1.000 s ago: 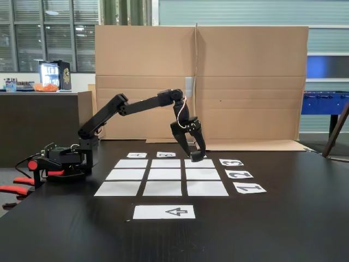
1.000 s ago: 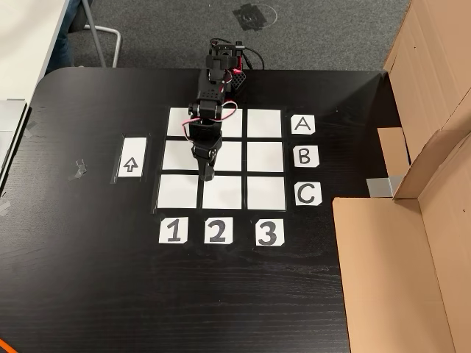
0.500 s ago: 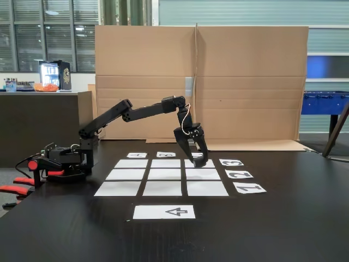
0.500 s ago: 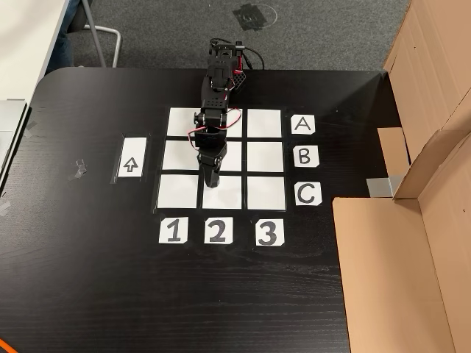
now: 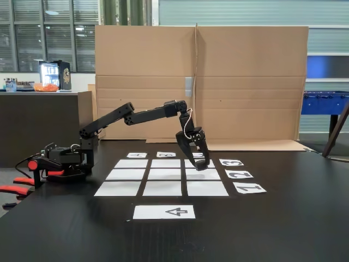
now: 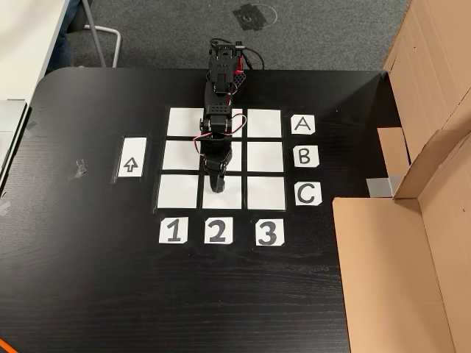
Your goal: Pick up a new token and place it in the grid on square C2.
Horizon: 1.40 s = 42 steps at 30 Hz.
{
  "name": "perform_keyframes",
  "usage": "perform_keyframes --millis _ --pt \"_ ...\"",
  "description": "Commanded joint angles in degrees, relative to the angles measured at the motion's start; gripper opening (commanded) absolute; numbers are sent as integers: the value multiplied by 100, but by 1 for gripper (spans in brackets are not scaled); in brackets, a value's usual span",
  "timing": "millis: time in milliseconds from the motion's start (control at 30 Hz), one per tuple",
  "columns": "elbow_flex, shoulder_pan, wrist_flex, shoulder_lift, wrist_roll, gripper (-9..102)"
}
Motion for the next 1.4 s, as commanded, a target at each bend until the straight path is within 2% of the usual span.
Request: perform_keyframes --millis 0,667,833,900,933,1233,1367 --pt "-360 -62 -53 -53 62 -1" --pt "-220 -105 554 -9 141 -1" --pt "-167 -105 650 -9 149 16" --pt "-97 -114 650 -9 149 28" --pt "-70 -123 650 -9 149 31" --pt "369 -35 562 343 149 41" --pt "1477 53 -53 1116 123 43"
